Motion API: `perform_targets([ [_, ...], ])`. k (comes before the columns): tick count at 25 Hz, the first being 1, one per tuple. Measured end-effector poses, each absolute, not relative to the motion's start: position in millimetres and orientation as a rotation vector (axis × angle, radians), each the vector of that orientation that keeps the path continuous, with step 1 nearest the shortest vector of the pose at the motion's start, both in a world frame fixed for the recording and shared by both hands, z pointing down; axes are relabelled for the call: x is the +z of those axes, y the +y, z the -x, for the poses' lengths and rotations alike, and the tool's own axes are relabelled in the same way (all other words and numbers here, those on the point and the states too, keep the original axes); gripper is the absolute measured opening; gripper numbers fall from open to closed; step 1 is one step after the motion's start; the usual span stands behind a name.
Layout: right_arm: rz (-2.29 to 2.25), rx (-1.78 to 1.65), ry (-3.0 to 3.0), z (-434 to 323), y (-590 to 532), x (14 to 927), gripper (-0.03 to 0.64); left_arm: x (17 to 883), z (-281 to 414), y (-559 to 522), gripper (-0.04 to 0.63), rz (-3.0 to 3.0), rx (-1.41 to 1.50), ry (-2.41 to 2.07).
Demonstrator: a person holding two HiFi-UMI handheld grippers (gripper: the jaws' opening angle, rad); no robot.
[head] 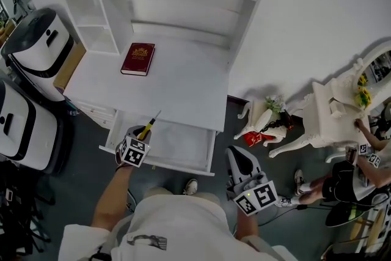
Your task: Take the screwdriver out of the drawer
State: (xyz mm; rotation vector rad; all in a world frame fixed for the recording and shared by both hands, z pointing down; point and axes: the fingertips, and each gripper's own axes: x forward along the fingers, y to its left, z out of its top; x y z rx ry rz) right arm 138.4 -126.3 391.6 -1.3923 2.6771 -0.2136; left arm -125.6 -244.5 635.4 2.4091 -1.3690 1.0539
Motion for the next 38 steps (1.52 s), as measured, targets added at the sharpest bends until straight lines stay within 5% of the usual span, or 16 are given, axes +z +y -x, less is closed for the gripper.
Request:
perform_targets([
  [12,1.342,-0.204,2.699,-146,-150,392,0.009,602,127,-250,0.086,-2.362,0.790,-1.505],
  [38,1.426,-0.052,2.657,-170,-197,363,0.009,380,175,-225,0.086,-2.565,0.103,-1.898],
])
